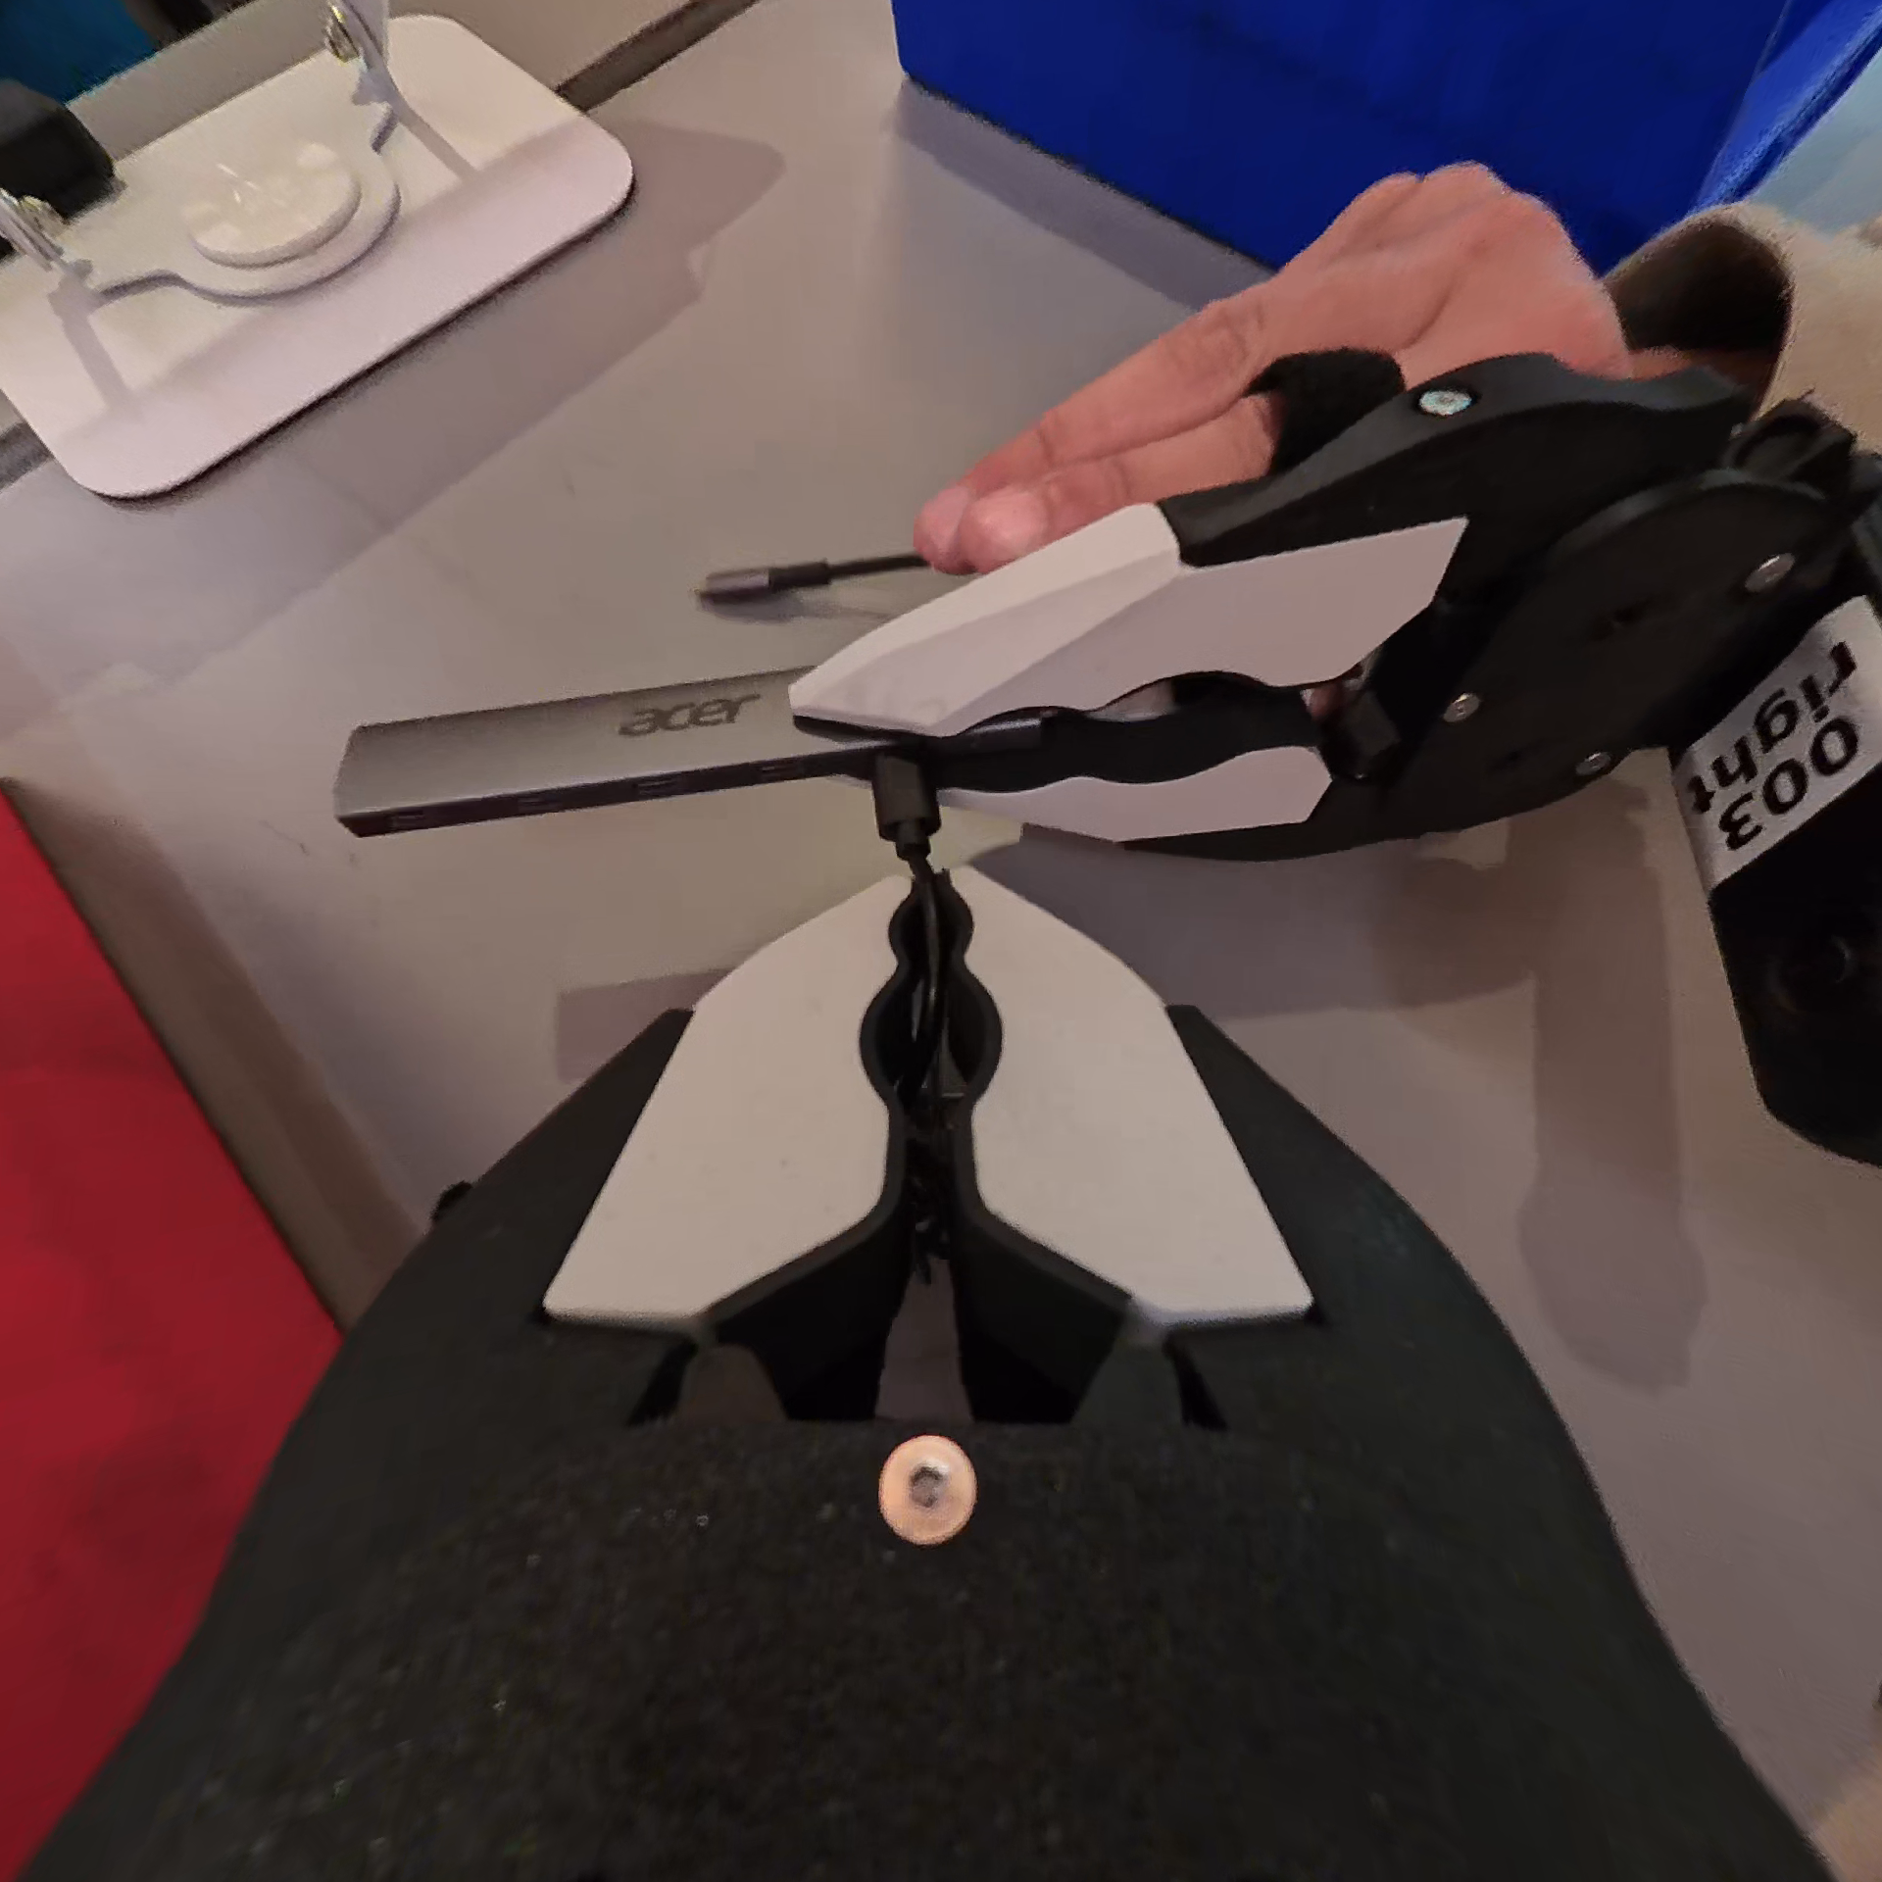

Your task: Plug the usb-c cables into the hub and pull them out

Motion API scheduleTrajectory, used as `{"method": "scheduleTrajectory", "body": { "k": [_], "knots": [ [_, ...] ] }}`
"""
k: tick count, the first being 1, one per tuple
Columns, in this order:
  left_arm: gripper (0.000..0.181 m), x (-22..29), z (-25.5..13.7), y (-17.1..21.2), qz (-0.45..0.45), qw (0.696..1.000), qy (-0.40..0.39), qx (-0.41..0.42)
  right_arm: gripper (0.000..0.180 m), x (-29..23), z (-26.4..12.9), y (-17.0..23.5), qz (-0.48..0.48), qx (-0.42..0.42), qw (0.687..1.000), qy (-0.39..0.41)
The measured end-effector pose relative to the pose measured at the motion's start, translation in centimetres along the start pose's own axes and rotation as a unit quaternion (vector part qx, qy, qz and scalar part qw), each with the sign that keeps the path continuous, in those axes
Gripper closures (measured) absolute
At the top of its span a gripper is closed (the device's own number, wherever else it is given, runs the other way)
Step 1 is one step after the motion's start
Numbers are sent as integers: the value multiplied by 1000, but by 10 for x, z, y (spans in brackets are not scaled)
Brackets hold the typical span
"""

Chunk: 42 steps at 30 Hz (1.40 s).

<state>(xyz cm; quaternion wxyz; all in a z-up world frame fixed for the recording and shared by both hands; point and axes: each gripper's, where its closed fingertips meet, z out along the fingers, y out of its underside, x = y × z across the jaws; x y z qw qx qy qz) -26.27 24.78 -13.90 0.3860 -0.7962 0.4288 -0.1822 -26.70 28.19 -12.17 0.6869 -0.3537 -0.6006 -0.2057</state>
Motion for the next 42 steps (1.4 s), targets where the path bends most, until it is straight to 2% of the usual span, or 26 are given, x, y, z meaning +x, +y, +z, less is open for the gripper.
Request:
{"method": "scheduleTrajectory", "body": {
  "k": [6, 11, 13, 15, 16, 17, 19, 22, 26, 29, 33, 38, 40, 42],
  "knots": [
    [179, 0, 0, -3, -26, 999, 6, 18, 170, 2, 1, 1, 5, -4, 1000, 6],
    [159, 4, -7, -7, -57, 997, 22, 36, 171, -4, 2, 10, -10, -14, 1000, -3],
    [151, 6, -22, -14, -67, 996, 37, 51, 171, 0, 4, 23, 6, -26, 1000, 0],
    [148, 2, -48, -19, -63, 995, 49, 66, 171, 7, 4, 33, 59, -36, 998, 4],
    [141, -4, -64, -19, -50, 995, 49, 70, 171, 12, 4, 37, 87, -36, 995, 6],
    [137, -15, -80, -17, -35, 996, 45, 69, 171, 14, 3, 40, 112, -35, 993, 6],
    [141, -42, -110, -9, -8, 997, 35, 64, 171, 15, 3, 44, 140, -36, 989, 2],
    [141, -95, -134, 18, 14, 999, 30, 10, 171, 13, 5, 42, 133, -33, 991, -2],
    [142, -180, -121, 72, 66, 983, -29, -170, 171, 5, 7, 36, 114, -26, 993, -16],
    [142, -208, -94, 103, 137, 955, -21, -264, 171, 5, 7, 39, 121, -29, 992, -19],
    [147, -216, -66, 118, 149, 937, 28, -316, 171, 6, 7, 42, 136, -30, 990, -21],
    [153, -217, -55, 128, 167, 920, 55, -352, 171, 2, 7, 40, 131, -26, 991, -30],
    [171, -210, -53, 130, 168, 919, 74, -350, 171, 1, 8, 39, 127, -24, 991, -32],
    [175, -207, -53, 131, 186, 917, 79, -344, 171, 0, 8, 39, 128, -24, 991, -35]
  ]
}}
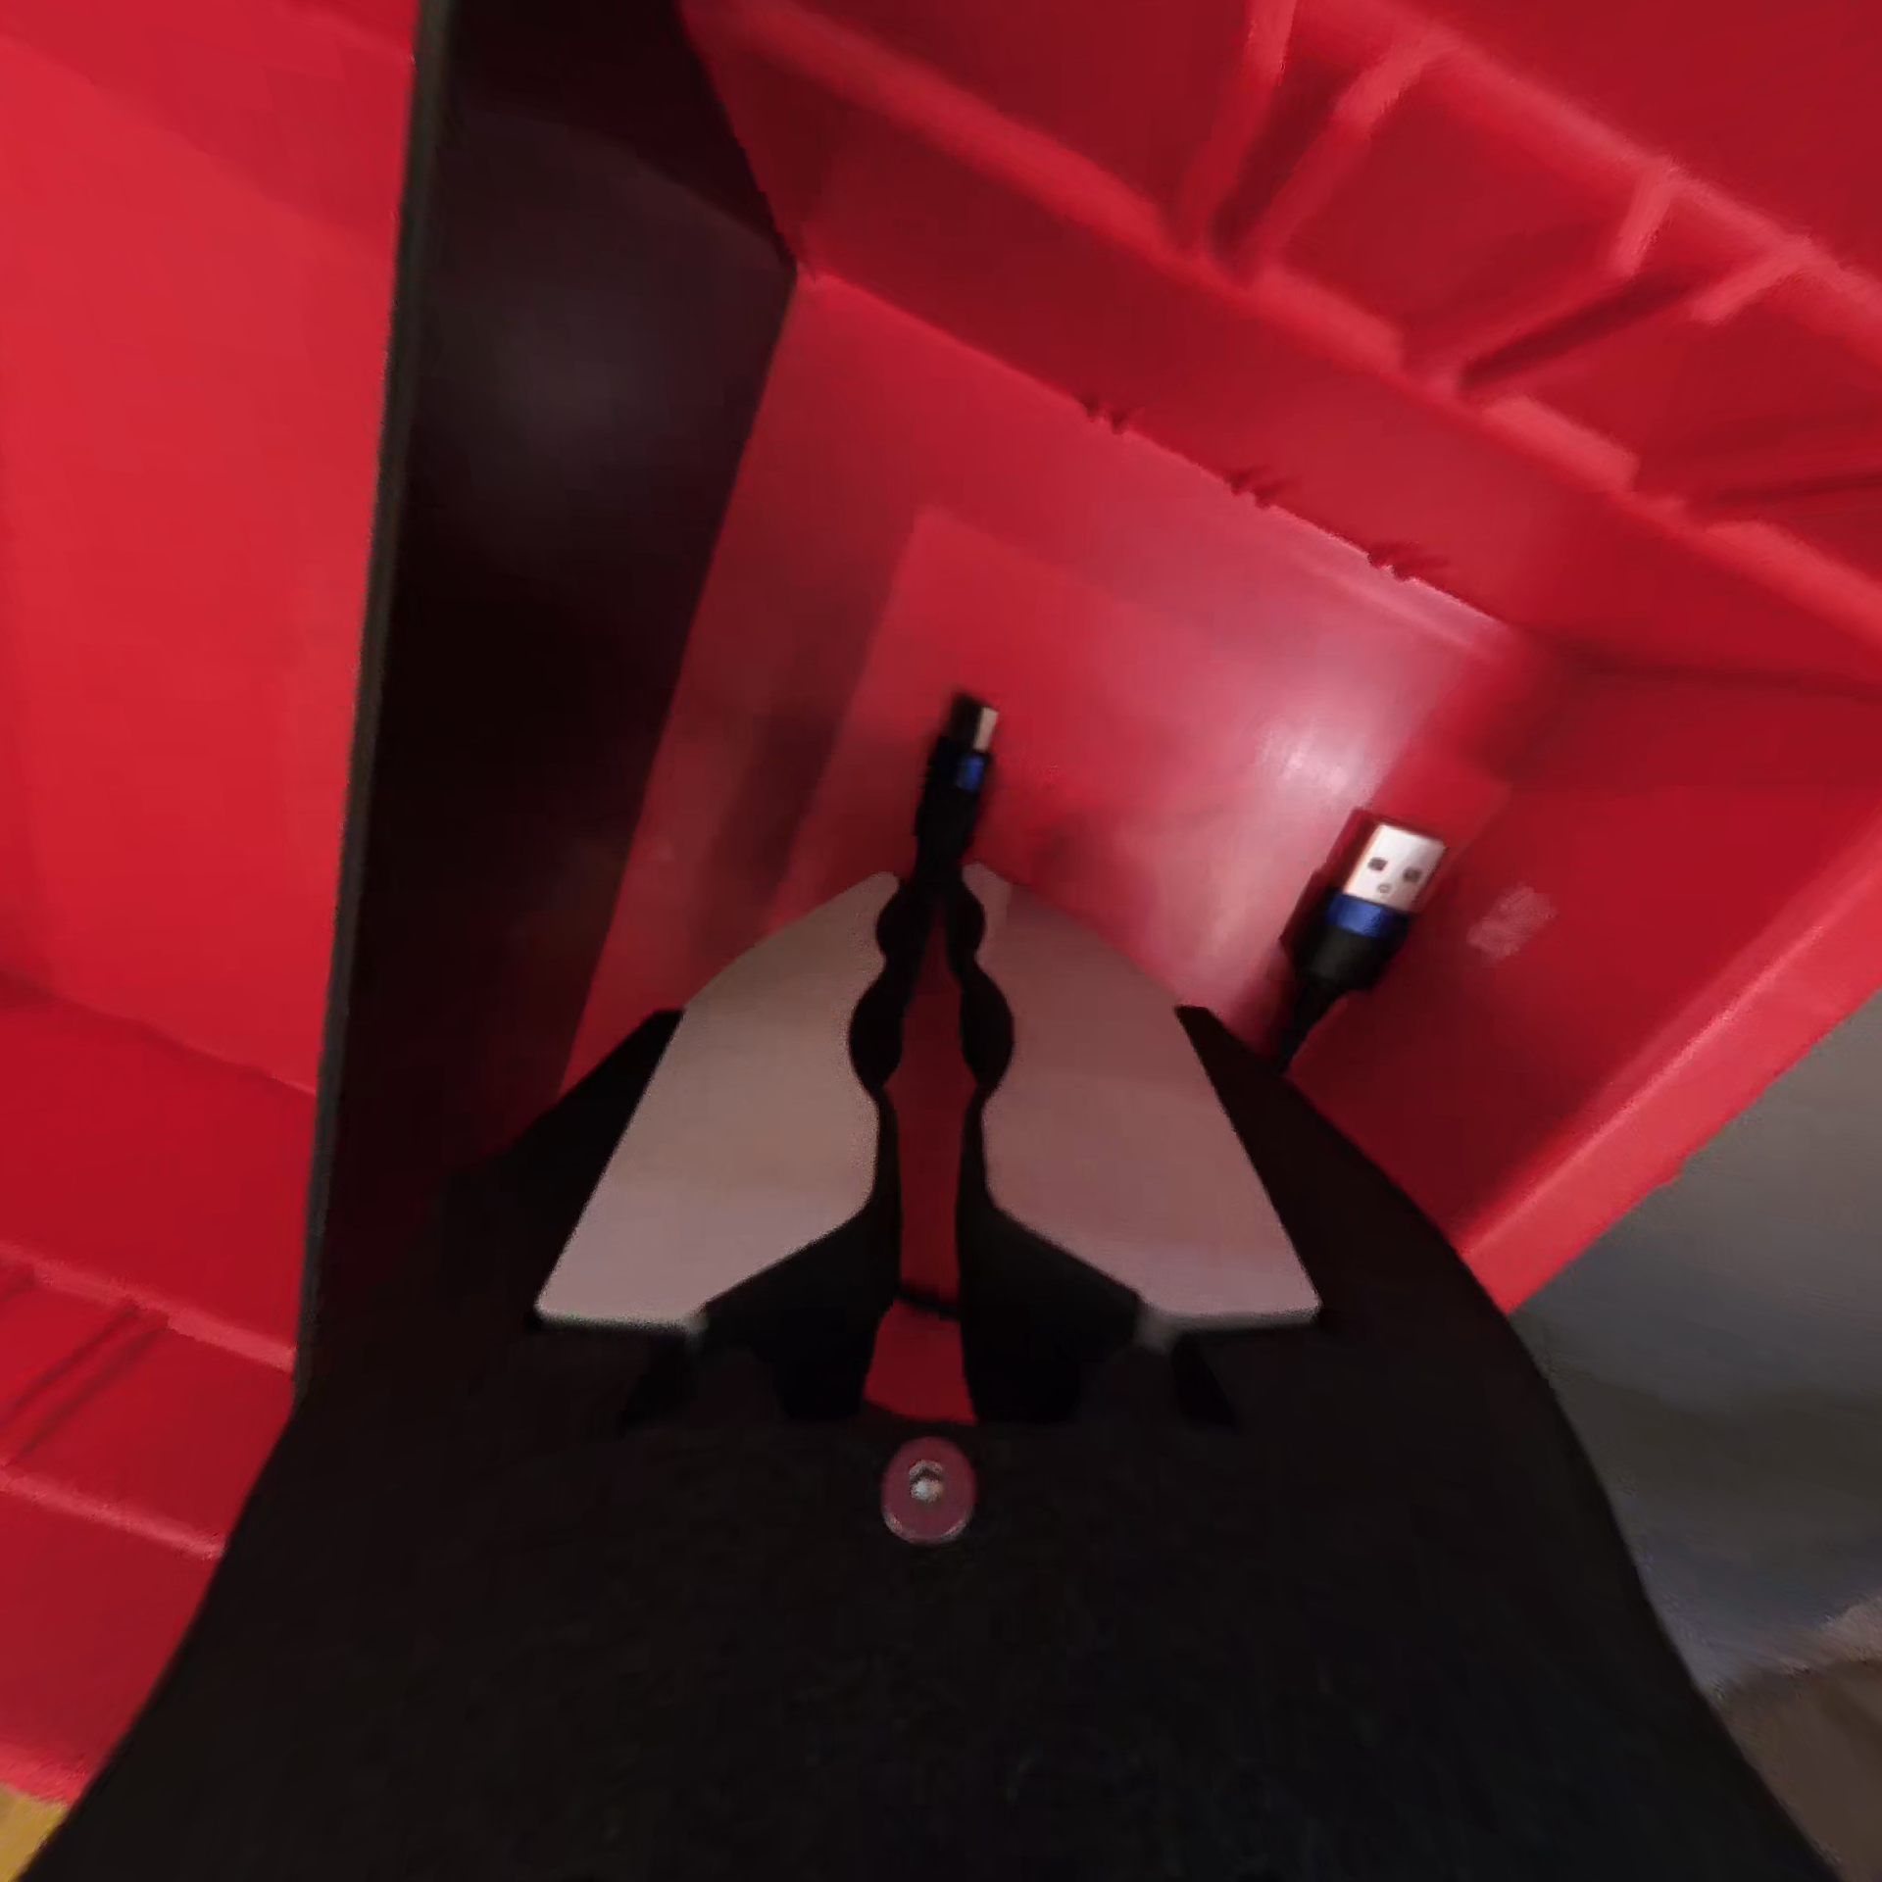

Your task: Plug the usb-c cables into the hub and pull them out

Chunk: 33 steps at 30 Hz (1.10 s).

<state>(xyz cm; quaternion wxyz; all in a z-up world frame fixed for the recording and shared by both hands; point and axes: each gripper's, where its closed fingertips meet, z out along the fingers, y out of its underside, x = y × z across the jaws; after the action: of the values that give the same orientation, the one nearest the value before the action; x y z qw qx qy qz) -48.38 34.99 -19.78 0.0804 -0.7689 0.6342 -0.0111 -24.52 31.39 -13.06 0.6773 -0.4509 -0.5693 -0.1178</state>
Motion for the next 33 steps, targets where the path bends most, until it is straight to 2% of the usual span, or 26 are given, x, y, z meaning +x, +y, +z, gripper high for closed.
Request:
{"method": "scheduleTrajectory", "body": {
  "k": [3, 5, 7, 10, 12, 14, 16, 17, 19, 20, 24, 26, 29, 33],
  "knots": [
    [177, -9, -4, 3, 7, 998, -60, -5, 171, 1, 0, 1, 3, 0, 1000, 1],
    [177, -11, -22, -3, -4, 995, -91, 32, 171, 2, 0, 1, 5, -1, 1000, 3],
    [178, -11, -55, -9, -14, 988, -135, 69, 171, 3, -1, 2, 6, -2, 1000, 5],
    [178, -9, -131, -12, -18, 966, -235, 105, 171, 5, -1, 2, 6, -2, 1000, 9],
    [178, -9, -197, -13, -30, 932, -338, 124, 171, 5, -1, 3, 4, -3, 1000, 11],
    [178, -1, -264, -13, -42, 881, -451, 134, 171, 5, -1, 3, 3, -4, 1000, 12],
    [178, 22, -307, -18, -44, 834, -533, 140, 171, 5, -1, 3, -2, -6, 1000, 13],
    [178, 39, -313, -24, -42, 818, -556, 143, 171, 5, -1, 4, -5, -7, 1000, 14],
    [178, 79, -294, -39, -43, 809, -566, 153, 171, 4, -1, 4, -9, -11, 1000, 12],
    [178, 100, -269, -46, -47, 817, -555, 153, 171, 4, -1, 5, -11, -13, 1000, 13],
    [178, 180, -137, -68, -57, 874, -463, 135, 171, 5, -2, 6, -9, -15, 1000, 15],
    [178, 210, -92, -78, -81, 900, -402, 146, 171, 6, -2, 6, -4, -15, 1000, 14],
    [178, 249, -47, -106, -117, 934, -273, 201, 171, 5, -2, 7, -5, -17, 1000, 13],
    [178, 274, -23, -129, -142, 949, -128, 252, 171, 5, -1, 7, -4, -16, 1000, 11]
  ]
}}
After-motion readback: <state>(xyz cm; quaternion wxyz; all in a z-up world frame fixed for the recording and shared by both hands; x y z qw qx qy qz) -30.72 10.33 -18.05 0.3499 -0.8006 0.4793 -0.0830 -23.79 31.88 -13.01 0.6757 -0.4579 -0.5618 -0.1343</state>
